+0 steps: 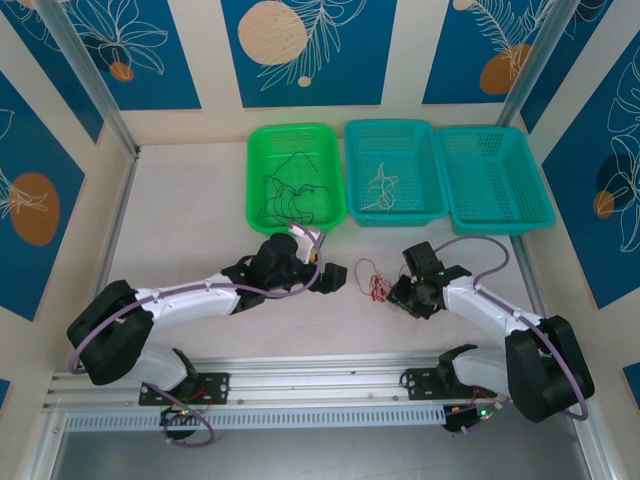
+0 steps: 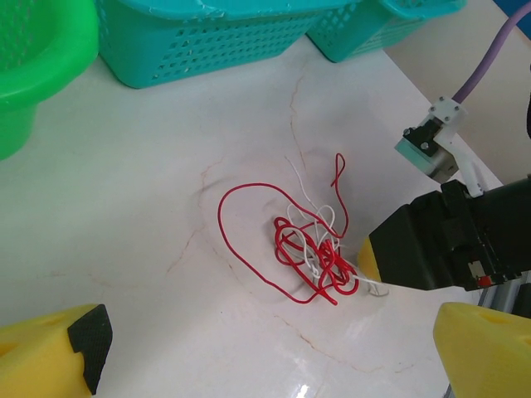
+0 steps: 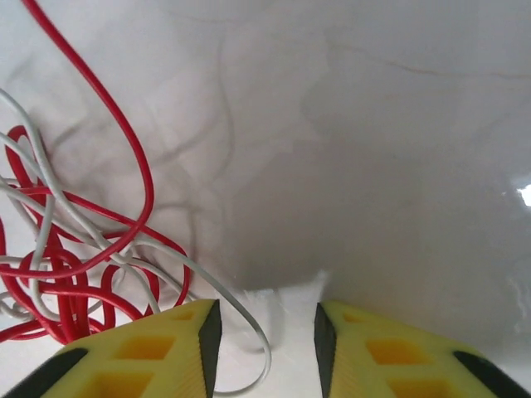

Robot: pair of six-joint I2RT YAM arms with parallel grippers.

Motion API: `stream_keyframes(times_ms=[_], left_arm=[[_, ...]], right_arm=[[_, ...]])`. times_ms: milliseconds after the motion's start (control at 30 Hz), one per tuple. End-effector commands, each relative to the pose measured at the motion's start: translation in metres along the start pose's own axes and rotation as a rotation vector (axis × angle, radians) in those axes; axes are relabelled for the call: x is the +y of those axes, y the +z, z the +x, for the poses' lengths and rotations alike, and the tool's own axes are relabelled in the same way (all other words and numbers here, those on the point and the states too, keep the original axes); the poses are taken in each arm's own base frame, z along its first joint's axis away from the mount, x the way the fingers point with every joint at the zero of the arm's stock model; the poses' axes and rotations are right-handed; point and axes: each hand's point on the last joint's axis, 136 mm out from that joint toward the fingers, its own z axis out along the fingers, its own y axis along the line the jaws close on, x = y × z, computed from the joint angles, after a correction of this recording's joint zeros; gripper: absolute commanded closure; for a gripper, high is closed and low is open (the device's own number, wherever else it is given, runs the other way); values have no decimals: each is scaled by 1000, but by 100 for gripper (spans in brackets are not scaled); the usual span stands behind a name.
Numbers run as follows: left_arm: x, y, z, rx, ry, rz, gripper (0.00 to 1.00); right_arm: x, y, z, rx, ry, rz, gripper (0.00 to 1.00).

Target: Untangle the cables

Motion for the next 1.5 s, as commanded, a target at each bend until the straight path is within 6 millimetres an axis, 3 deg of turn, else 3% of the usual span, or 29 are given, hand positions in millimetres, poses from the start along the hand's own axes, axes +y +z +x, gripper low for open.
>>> stream_keyframes(times_ms=[0, 167, 433, 600, 833, 933, 1100, 1300, 1467], left_arm=[[-2, 1, -3, -17, 6, -4, 0], [-1, 1, -3, -19, 6, -12, 0], [3, 1, 0, -17, 2, -27, 0], [7, 6, 9, 21, -44, -41, 0], [7, 39, 21, 98, -236, -22, 0], [3, 50, 21, 92, -229, 16, 1], [-5, 50, 20, 10, 50, 108, 4], [-52, 26, 22, -115, 448, 371, 9], [-64, 10, 16, -182, 754, 312, 10]], right_arm=[[3, 1, -2, -1, -8, 7, 75], [6, -2, -1, -9, -55, 27, 79], [4, -4, -2, -35, -83, 32, 100], [20, -32, -9, -114, -112, -59, 100], [52, -78, -3, -162, -160, -271, 100], [65, -93, 2, -145, -167, -344, 100], [85, -126, 2, -160, -165, -442, 100], [105, -160, 1, -170, -168, -535, 100], [112, -168, 2, -154, -154, -564, 100]])
